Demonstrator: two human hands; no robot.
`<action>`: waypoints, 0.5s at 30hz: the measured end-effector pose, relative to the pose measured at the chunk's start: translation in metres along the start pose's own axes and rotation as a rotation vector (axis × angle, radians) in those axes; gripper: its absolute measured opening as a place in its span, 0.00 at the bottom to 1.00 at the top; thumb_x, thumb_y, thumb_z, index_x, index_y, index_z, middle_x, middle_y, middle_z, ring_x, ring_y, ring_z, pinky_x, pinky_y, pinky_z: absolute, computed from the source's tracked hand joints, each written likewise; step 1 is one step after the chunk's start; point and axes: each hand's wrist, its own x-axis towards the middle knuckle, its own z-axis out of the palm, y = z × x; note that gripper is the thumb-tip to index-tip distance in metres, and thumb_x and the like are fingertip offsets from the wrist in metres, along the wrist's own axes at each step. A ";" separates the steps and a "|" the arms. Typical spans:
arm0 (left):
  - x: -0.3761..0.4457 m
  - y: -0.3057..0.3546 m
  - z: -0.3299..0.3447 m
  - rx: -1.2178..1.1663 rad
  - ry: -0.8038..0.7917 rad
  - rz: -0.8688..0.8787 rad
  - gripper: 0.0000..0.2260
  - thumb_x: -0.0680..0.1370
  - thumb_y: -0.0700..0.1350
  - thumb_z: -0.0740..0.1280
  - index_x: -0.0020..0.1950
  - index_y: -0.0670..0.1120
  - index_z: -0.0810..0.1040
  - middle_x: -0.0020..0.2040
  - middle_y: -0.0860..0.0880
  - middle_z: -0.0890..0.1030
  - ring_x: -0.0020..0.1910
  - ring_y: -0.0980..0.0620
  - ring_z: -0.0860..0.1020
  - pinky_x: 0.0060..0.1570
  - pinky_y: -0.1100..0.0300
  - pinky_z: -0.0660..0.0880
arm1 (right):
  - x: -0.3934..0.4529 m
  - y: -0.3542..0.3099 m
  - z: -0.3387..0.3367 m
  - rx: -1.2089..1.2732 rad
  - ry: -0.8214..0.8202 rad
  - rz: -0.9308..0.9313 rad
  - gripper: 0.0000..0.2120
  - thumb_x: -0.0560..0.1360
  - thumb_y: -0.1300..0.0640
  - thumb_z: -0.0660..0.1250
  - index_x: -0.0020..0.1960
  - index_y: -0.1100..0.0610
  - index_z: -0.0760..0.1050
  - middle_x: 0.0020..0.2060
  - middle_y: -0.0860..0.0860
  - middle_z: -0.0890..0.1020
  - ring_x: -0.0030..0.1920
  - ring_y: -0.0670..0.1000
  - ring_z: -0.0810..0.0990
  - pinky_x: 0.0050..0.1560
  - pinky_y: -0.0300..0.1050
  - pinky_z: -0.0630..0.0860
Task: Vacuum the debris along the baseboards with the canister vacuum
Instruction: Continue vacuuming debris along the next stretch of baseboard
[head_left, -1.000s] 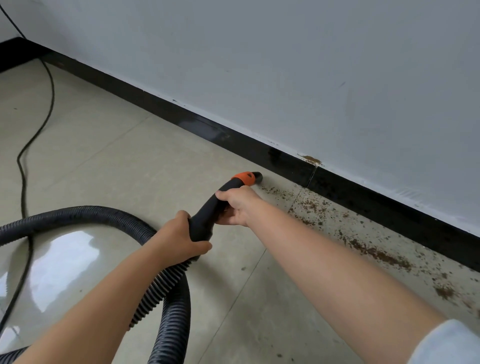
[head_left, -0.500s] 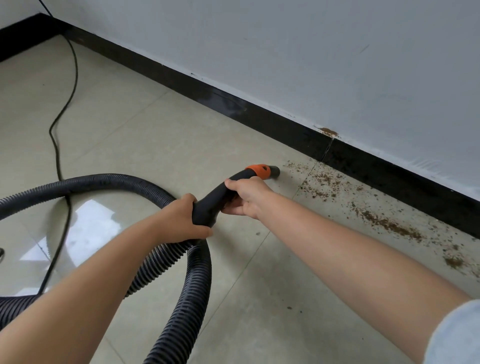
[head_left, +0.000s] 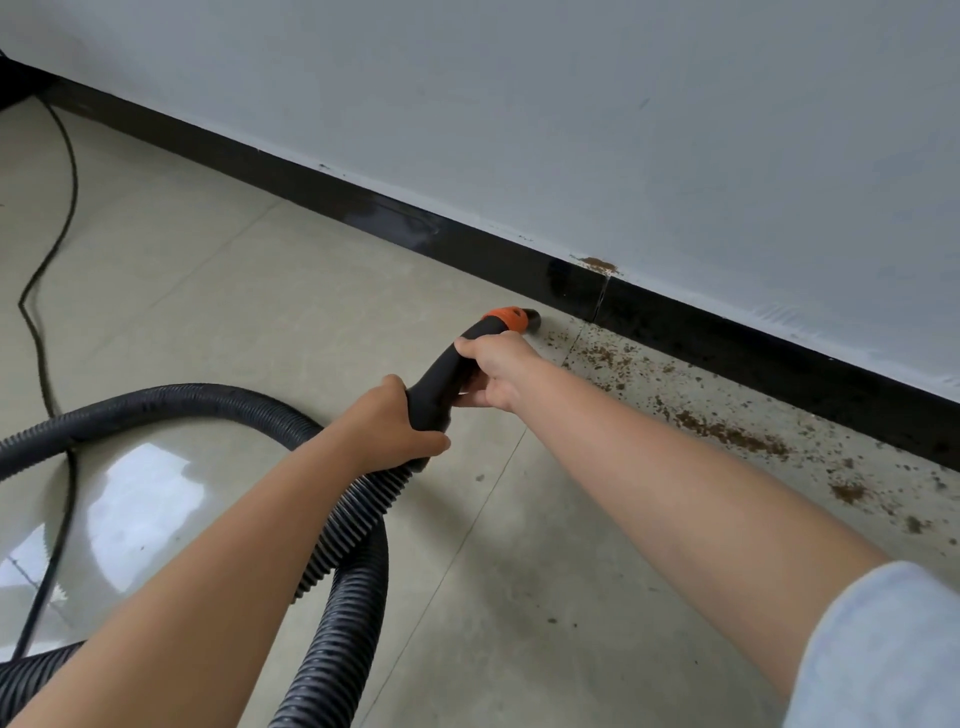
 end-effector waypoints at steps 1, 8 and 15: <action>0.001 -0.001 0.001 0.002 -0.003 -0.001 0.16 0.71 0.45 0.72 0.50 0.45 0.66 0.38 0.52 0.74 0.32 0.60 0.74 0.26 0.69 0.67 | 0.001 0.001 -0.001 0.004 0.000 0.004 0.17 0.78 0.63 0.62 0.66 0.64 0.65 0.63 0.61 0.72 0.61 0.62 0.74 0.45 0.58 0.75; -0.007 -0.024 -0.011 0.098 -0.048 -0.010 0.20 0.70 0.47 0.74 0.54 0.44 0.67 0.43 0.52 0.74 0.39 0.58 0.74 0.33 0.66 0.69 | -0.001 0.014 0.009 0.020 -0.045 0.027 0.17 0.79 0.63 0.62 0.66 0.63 0.64 0.60 0.61 0.73 0.57 0.61 0.75 0.48 0.59 0.77; -0.018 -0.047 -0.029 0.147 -0.078 -0.020 0.20 0.70 0.47 0.74 0.55 0.46 0.67 0.43 0.54 0.73 0.40 0.61 0.72 0.34 0.67 0.68 | -0.008 0.030 0.034 0.055 -0.064 0.048 0.16 0.79 0.62 0.62 0.64 0.64 0.66 0.61 0.61 0.73 0.59 0.62 0.75 0.45 0.57 0.77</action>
